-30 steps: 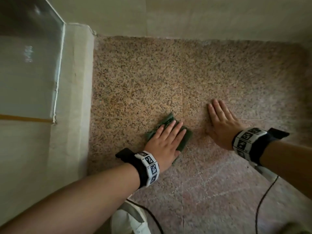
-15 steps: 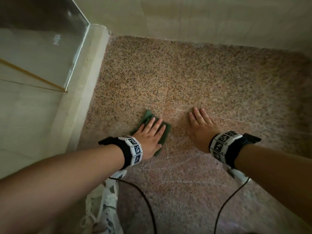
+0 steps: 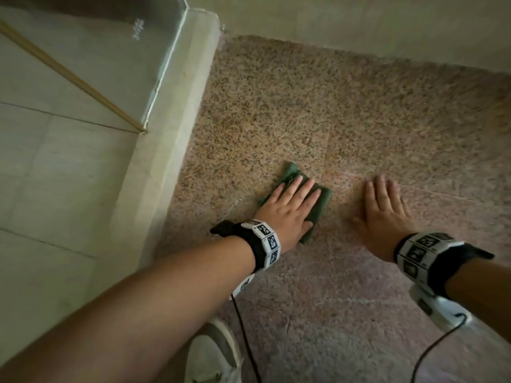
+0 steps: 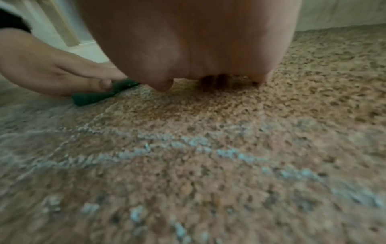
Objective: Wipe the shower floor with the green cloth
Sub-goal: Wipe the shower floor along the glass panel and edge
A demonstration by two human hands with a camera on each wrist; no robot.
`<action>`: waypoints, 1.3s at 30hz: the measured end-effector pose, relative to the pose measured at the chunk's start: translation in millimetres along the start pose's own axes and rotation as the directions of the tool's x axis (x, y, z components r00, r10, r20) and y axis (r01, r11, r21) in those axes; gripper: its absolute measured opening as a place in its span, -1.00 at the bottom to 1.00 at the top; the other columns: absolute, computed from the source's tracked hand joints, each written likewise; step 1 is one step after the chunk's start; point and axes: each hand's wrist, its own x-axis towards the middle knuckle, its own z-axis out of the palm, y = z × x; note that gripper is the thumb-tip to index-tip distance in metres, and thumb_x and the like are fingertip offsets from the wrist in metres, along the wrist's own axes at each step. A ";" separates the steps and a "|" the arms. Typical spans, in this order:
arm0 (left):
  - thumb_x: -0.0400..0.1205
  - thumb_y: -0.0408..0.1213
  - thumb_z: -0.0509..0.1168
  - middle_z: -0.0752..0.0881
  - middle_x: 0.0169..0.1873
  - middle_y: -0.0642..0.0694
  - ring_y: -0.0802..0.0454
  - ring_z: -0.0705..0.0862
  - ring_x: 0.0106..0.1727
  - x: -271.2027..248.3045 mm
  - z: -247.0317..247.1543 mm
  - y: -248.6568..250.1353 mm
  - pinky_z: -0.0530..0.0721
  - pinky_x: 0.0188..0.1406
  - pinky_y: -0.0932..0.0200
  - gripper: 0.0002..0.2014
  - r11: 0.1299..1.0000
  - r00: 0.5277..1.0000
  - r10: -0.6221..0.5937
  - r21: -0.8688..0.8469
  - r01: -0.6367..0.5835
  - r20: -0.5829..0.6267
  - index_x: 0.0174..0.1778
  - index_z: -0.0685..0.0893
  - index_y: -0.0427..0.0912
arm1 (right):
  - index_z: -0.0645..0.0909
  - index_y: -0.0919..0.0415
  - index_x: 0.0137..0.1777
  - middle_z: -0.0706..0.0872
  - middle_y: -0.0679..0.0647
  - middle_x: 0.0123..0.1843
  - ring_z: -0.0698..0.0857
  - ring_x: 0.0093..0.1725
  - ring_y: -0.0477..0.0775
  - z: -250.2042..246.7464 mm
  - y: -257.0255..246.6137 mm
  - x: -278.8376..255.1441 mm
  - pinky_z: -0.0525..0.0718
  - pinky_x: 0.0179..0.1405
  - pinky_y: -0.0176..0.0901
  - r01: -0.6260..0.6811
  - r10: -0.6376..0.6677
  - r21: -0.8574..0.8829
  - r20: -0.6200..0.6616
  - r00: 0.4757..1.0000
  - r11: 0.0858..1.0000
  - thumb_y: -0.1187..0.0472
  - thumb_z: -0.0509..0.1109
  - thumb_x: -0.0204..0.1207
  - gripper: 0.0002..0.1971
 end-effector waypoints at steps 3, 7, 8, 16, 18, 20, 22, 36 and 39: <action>0.78 0.09 -0.08 -0.33 0.71 -0.05 -0.09 -0.35 0.71 -30.0 11.8 -34.9 -0.13 0.69 -0.17 -0.31 0.984 0.988 -0.153 -0.101 0.150 -0.019 0.73 -0.24 -0.08 | -0.29 0.24 0.71 -0.38 0.20 0.72 -0.33 0.69 0.29 5.7 -5.8 3.0 -0.15 0.69 0.20 -0.056 0.056 0.017 -0.019 0.998 0.998 -0.22 0.01 0.65 -0.15; 0.78 0.08 -0.15 -0.38 0.69 -0.11 -0.13 -0.37 0.70 -92.2 40.6 -78.7 -0.23 0.67 -0.16 -0.31 0.854 0.877 -0.479 -0.217 0.474 0.031 0.71 -0.34 -0.12 | -0.22 0.27 0.72 -0.31 0.22 0.74 -0.27 0.71 0.31 15.3 -8.9 7.1 -0.10 0.68 0.25 -0.065 0.067 0.025 -0.081 0.994 0.998 -0.20 0.11 0.62 -0.12; 0.78 0.07 -0.13 -0.34 0.70 -0.14 -0.15 -0.34 0.70 -106.7 47.0 -85.4 -0.23 0.67 -0.16 -0.30 0.806 0.835 -0.549 -0.242 0.539 0.033 0.71 -0.31 -0.14 | -0.22 0.27 0.72 -0.31 0.22 0.74 -0.27 0.71 0.31 15.2 -8.8 7.7 -0.09 0.68 0.26 -0.069 0.070 0.025 -0.076 0.995 0.997 -0.20 0.11 0.61 -0.12; 0.77 0.08 -0.11 -0.39 0.68 -0.23 -0.29 -0.37 0.68 -103.5 47.1 -65.9 -0.18 0.66 -0.31 -0.25 0.628 0.692 -0.710 -0.331 0.704 0.126 0.69 -0.35 -0.22 | -0.23 0.27 0.72 -0.32 0.24 0.73 -0.27 0.70 0.33 12.2 -2.5 8.0 -0.14 0.69 0.20 -0.034 0.034 0.006 -0.065 0.997 0.999 -0.18 0.08 0.64 -0.15; 0.77 0.10 -0.10 -0.47 0.64 -0.25 -0.31 -0.43 0.66 -93.8 43.6 -43.6 -0.20 0.64 -0.36 -0.23 0.782 0.825 -0.559 -0.275 0.559 0.087 0.68 -0.39 -0.23 | -0.22 0.27 0.72 -0.31 0.24 0.73 -0.26 0.70 0.33 12.4 -1.2 8.6 -0.13 0.69 0.21 -0.023 0.023 0.013 -0.079 0.997 1.000 -0.17 0.10 0.64 -0.15; 0.77 0.10 -0.06 -0.50 0.63 -0.21 -0.29 -0.47 0.65 -86.1 41.2 -13.3 -0.20 0.62 -0.38 -0.22 0.923 0.952 -0.298 -0.234 0.306 0.066 0.69 -0.35 -0.20 | -0.21 0.27 0.72 -0.29 0.24 0.74 -0.25 0.71 0.33 14.3 -2.3 8.4 -0.12 0.68 0.22 -0.033 0.035 0.017 -0.094 0.995 0.999 -0.17 0.11 0.64 -0.15; 0.77 0.09 -0.01 -0.44 0.67 -0.17 -0.24 -0.44 0.66 -80.1 41.7 5.6 -0.24 0.63 -0.36 -0.24 0.972 0.990 -0.118 -0.196 0.132 0.077 0.72 -0.28 -0.17 | -0.20 0.26 0.72 -0.27 0.24 0.74 -0.24 0.71 0.33 16.5 -4.6 8.3 -0.10 0.68 0.24 -0.043 0.046 0.026 -0.109 0.993 0.999 -0.16 0.13 0.63 -0.14; 0.77 0.06 -0.13 -0.42 0.67 -0.14 -0.09 -0.39 0.69 -152.5 73.4 -92.2 -0.24 0.69 -0.09 -0.27 0.705 0.761 -0.643 -0.320 0.633 0.089 0.68 -0.41 -0.18 | -0.18 0.30 0.72 -0.24 0.27 0.74 -0.23 0.70 0.34 17.2 -9.0 7.5 -0.10 0.66 0.29 -0.050 0.058 0.061 -0.134 0.989 0.997 -0.10 0.20 0.62 -0.13; 0.74 0.09 -0.16 -0.47 0.64 -0.15 -0.12 -0.42 0.68 -177.5 88.9 -86.8 -0.25 0.68 -0.12 -0.27 0.729 0.792 -0.601 -0.331 0.599 0.110 0.63 -0.46 -0.16 | -0.20 0.27 0.72 -0.26 0.24 0.74 -0.25 0.71 0.31 15.1 -9.9 8.0 -0.14 0.66 0.24 -0.061 0.066 0.052 -0.112 0.992 0.997 -0.20 0.10 0.62 -0.13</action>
